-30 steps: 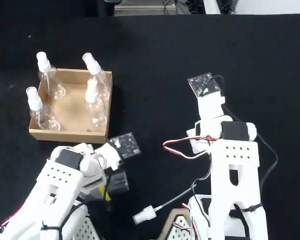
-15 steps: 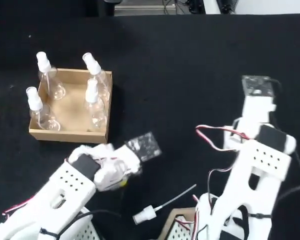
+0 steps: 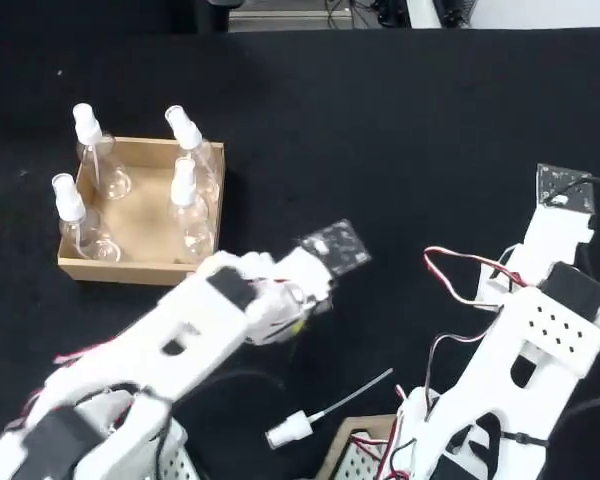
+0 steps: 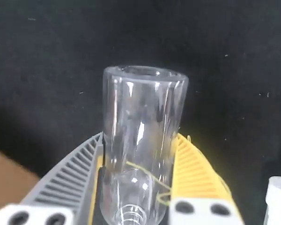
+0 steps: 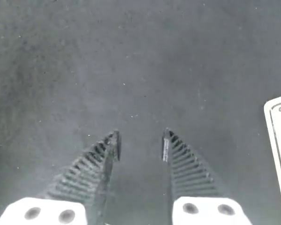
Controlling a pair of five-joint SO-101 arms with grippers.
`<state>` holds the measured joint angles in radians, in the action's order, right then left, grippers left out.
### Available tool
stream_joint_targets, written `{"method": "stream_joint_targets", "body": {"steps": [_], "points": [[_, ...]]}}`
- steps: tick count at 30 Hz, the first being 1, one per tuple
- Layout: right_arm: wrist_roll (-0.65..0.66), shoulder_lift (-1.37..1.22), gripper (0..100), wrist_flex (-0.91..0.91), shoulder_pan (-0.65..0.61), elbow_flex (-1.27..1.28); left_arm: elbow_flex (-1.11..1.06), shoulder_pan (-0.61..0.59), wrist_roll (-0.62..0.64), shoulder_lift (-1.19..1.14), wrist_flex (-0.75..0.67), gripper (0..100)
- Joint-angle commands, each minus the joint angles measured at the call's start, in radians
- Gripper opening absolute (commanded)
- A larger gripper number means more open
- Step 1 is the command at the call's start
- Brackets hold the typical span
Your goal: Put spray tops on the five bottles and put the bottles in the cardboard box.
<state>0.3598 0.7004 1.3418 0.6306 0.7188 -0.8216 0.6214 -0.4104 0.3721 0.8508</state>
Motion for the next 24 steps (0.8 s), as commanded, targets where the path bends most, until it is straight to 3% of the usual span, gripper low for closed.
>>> {"method": "stream_joint_targets", "body": {"steps": [1,4,5,9,15,18,21,24], "points": [[0.008,0.027,12.8,-0.023,0.009,-0.015,0.127,0.008,0.009,-0.086,0.017,15],[0.008,0.028,12.8,-0.023,0.009,-0.016,0.188,-0.010,0.015,-0.107,0.130,36],[0.008,0.030,12.8,-0.023,0.008,-0.018,0.205,-0.016,0.017,-0.107,0.166,39],[0.008,0.025,12.8,-0.052,0.008,-0.010,0.328,-0.041,0.009,-0.107,0.307,33],[0.017,0.025,12.8,-0.051,0.008,-0.010,0.498,-0.051,0.003,-0.107,0.575,32],[0.054,0.025,12.8,-0.051,0.008,-0.010,0.484,-0.051,-0.041,-0.107,0.683,32],[0.057,0.025,12.8,-0.051,0.008,-0.010,0.395,-0.067,-0.041,-0.058,0.664,28],[0.057,0.025,12.8,-0.051,0.008,-0.012,0.248,-0.081,-0.038,0.034,0.554,27]]}}
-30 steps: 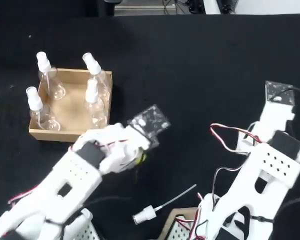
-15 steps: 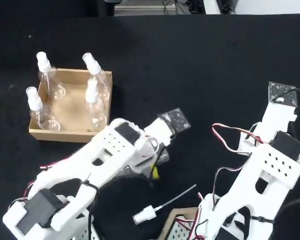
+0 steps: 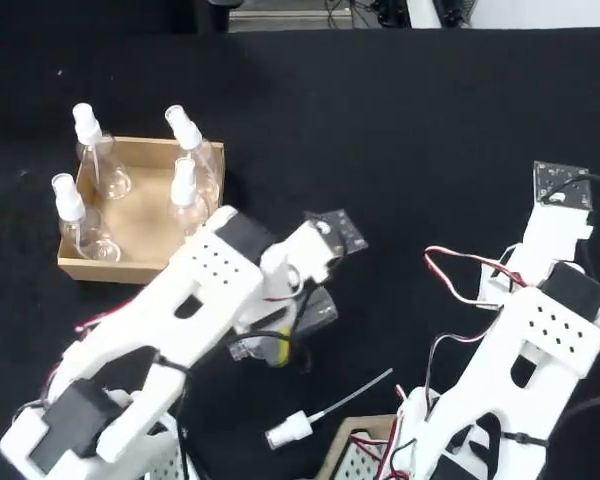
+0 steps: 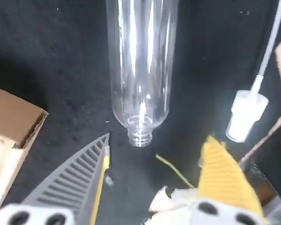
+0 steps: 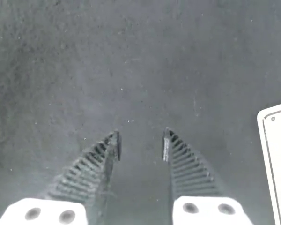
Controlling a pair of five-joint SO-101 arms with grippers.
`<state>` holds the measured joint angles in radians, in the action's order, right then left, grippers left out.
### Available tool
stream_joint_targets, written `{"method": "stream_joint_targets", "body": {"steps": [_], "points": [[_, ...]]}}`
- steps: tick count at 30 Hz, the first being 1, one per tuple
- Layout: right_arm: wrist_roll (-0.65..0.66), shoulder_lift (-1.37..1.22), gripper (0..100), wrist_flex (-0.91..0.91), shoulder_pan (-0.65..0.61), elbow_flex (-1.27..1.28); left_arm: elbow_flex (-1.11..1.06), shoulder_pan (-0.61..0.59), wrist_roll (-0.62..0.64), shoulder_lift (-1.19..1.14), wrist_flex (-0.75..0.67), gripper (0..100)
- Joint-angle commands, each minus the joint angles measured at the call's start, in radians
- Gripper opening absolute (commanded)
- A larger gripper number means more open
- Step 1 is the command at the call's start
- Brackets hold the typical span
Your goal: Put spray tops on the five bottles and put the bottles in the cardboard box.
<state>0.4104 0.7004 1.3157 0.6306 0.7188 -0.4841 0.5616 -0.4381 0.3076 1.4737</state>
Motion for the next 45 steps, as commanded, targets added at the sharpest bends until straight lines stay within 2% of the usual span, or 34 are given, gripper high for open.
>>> {"method": "stream_joint_targets", "body": {"steps": [1,9,18,20,27,31,36,38,41,45], "points": [[0.006,0.025,12.8,-0.025,0.008,-0.012,-0.136,-0.022,-0.008,0.135,-0.097,28],[0.006,0.025,12.8,-0.026,0.006,-0.012,-0.390,-0.131,-0.005,0.374,-0.269,29],[0.006,0.025,12.8,-0.026,-0.005,-0.010,-0.601,-0.266,-0.005,0.443,-0.479,29],[0.006,0.025,12.8,-0.026,-0.005,-0.010,-0.598,-0.272,0.009,0.445,-0.488,29],[0.005,0.025,12.8,-0.025,-0.037,-0.007,-0.493,-0.260,0.183,0.445,-0.482,29],[0.008,0.030,12.8,-0.026,-0.064,0.004,-0.469,-0.260,0.198,0.445,-0.420,29],[0.121,0.027,12.8,-0.089,-0.221,0.005,-0.403,-0.260,0.143,0.445,-0.249,29],[0.117,0.025,12.8,-0.120,-0.308,0.016,-0.392,-0.259,0.109,0.445,-0.196,29],[0.066,0.028,12.8,-0.167,-0.457,0.068,-0.421,-0.259,0.064,0.446,-0.155,29],[-0.089,0.028,12.5,-0.295,-0.575,0.130,-0.509,-0.259,0.064,0.526,-0.158,29]]}}
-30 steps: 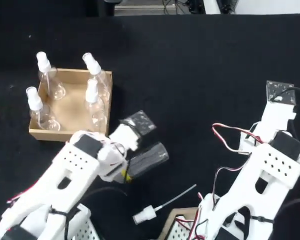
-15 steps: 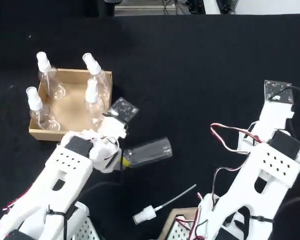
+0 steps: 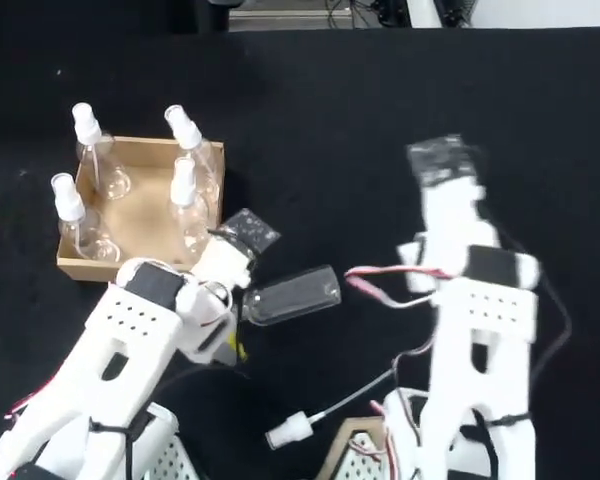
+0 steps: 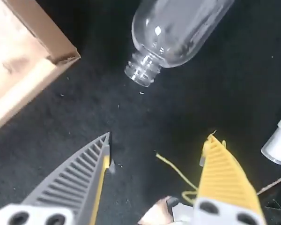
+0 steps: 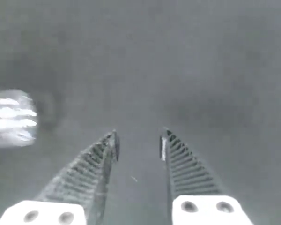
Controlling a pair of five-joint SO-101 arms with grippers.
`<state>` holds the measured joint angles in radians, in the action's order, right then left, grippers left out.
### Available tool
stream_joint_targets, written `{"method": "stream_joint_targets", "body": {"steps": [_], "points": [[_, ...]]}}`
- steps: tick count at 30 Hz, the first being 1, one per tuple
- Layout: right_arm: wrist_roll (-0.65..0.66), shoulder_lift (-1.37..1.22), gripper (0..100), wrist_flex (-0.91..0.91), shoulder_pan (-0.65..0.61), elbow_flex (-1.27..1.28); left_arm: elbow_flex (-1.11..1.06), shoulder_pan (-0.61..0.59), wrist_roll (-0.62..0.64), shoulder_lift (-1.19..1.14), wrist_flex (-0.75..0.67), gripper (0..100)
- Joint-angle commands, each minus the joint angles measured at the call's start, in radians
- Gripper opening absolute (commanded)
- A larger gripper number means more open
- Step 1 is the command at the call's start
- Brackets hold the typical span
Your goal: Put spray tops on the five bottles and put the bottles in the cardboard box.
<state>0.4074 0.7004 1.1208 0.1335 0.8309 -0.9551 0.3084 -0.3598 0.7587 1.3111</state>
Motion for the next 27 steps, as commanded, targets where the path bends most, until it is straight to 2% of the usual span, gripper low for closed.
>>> {"method": "stream_joint_targets", "body": {"steps": [1,6,12,16,20,27], "points": [[-0.115,0.025,12.5,-0.138,-0.103,0.041,-0.059,-0.005,-0.012,0.118,0.003,29],[-0.224,0.025,12.5,-0.318,-0.261,0.179,-0.196,-0.008,0.075,0.295,-0.114,29],[-0.304,0.025,12.4,-0.470,-0.388,0.308,-0.306,-0.018,0.100,0.310,-0.209,29],[-0.298,0.025,12.4,-0.474,-0.410,0.378,-0.329,-0.019,0.176,0.310,-0.270,29],[-0.295,0.033,12.4,-0.457,-0.400,0.433,-0.364,-0.019,0.192,0.310,-0.350,29],[-0.293,0.033,12.6,-0.279,-0.390,0.397,-0.403,-0.019,0.195,0.310,-0.422,29]]}}
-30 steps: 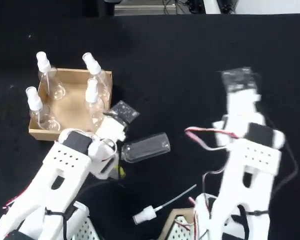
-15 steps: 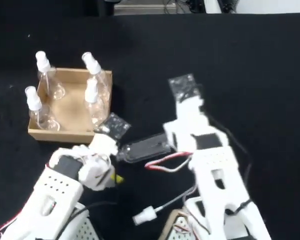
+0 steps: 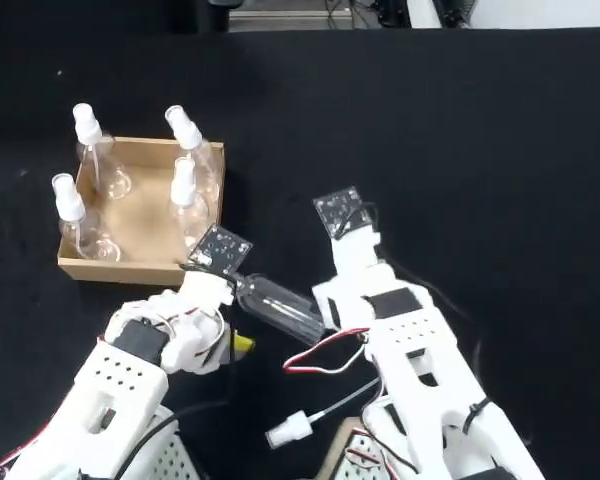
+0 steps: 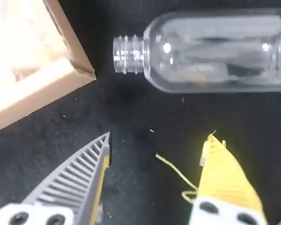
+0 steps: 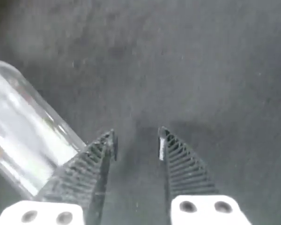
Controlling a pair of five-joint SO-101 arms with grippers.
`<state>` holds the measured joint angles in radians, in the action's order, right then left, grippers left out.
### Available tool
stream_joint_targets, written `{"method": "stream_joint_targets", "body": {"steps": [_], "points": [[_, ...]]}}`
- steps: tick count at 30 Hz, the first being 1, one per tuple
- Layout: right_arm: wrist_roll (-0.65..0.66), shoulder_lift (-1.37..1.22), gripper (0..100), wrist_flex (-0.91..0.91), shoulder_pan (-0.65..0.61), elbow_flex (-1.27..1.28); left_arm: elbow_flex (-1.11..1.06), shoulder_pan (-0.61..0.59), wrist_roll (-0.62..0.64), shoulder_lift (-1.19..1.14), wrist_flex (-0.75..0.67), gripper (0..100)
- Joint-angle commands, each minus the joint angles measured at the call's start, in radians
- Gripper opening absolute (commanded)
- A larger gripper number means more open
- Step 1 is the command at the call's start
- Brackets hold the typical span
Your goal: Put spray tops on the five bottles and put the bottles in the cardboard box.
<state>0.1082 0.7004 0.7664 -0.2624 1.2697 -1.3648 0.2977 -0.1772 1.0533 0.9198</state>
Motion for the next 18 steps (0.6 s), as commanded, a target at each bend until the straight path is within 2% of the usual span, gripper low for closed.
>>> {"method": "stream_joint_targets", "body": {"steps": [1,6,13,18], "points": [[0.017,0.033,12.6,0.100,0.006,-0.054,0.007,-0.007,0.028,0.015,-0.034,29],[0.141,0.033,12.4,0.210,-0.026,-0.099,0.012,0.002,0.101,0.015,-0.028,29],[0.141,0.163,12.4,0.265,-0.141,-0.070,-0.004,0.002,0.106,0.015,-0.026,29],[0.066,0.383,12.4,0.344,-0.270,-0.013,-0.001,0.002,0.107,0.026,0.000,29]]}}
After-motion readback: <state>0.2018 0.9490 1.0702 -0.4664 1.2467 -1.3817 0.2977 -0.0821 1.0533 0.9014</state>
